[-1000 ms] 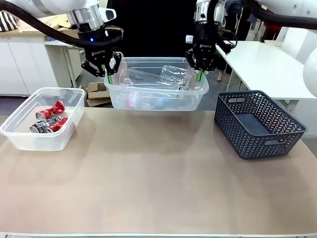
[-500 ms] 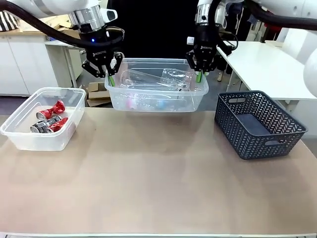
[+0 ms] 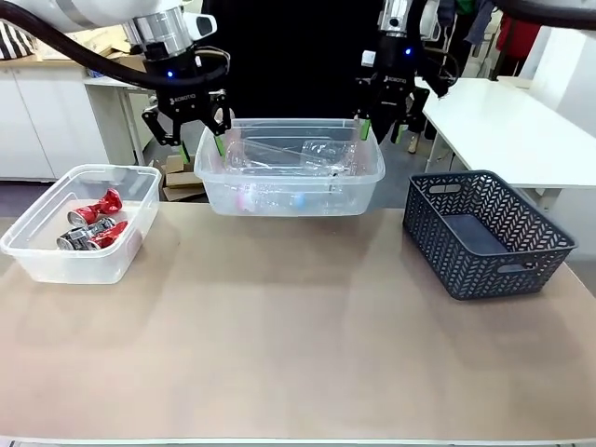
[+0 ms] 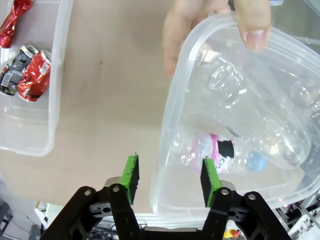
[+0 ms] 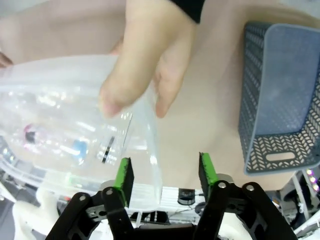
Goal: Sort the waste into each basket.
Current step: Release the Organizing box you were holding.
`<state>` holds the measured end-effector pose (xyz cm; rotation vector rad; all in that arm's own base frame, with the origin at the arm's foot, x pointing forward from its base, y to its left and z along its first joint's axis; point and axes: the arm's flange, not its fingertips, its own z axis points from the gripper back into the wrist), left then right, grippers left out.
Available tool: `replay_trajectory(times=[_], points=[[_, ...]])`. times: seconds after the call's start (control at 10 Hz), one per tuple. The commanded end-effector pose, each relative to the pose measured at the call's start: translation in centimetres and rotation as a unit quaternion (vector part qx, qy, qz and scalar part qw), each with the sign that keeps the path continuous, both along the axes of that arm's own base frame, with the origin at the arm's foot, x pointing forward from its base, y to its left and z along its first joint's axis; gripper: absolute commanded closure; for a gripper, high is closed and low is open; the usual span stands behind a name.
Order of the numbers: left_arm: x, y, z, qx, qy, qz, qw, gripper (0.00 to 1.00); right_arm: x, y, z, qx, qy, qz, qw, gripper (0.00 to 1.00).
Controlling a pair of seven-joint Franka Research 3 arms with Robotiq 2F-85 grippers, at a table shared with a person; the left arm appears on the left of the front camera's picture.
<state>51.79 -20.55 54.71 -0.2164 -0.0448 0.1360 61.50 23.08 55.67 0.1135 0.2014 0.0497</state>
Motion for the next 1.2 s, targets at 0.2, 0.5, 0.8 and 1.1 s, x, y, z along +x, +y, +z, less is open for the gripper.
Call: replay_trajectory(times=[0.2,0.5,0.8,1.1], points=[[-0.5,0.7,-0.9,-0.008,0.001,0.011,1.0,0.0,-2.3,-0.5,-1.0,0.025,-0.005,-0.018,1.0,0.0],[-0.9,0.9,-0.5,-0.02,-0.004,0.011,1.0,0.0,-2.3,-0.4,-1.4,0.02,-0.004,-0.02,1.0,0.0],[-0.2,0.4,-0.4,-0.004,0.004,0.007,1.0,0.0,-1.3,-0.1,-1.2,0.013,-0.001,-0.009,1.0,0.0],[-0.2,0.4,-0.4,-0.004,0.004,0.007,1.0,0.0,-1.3,-0.1,-1.2,0.013,-0.001,-0.009,1.0,0.0]])
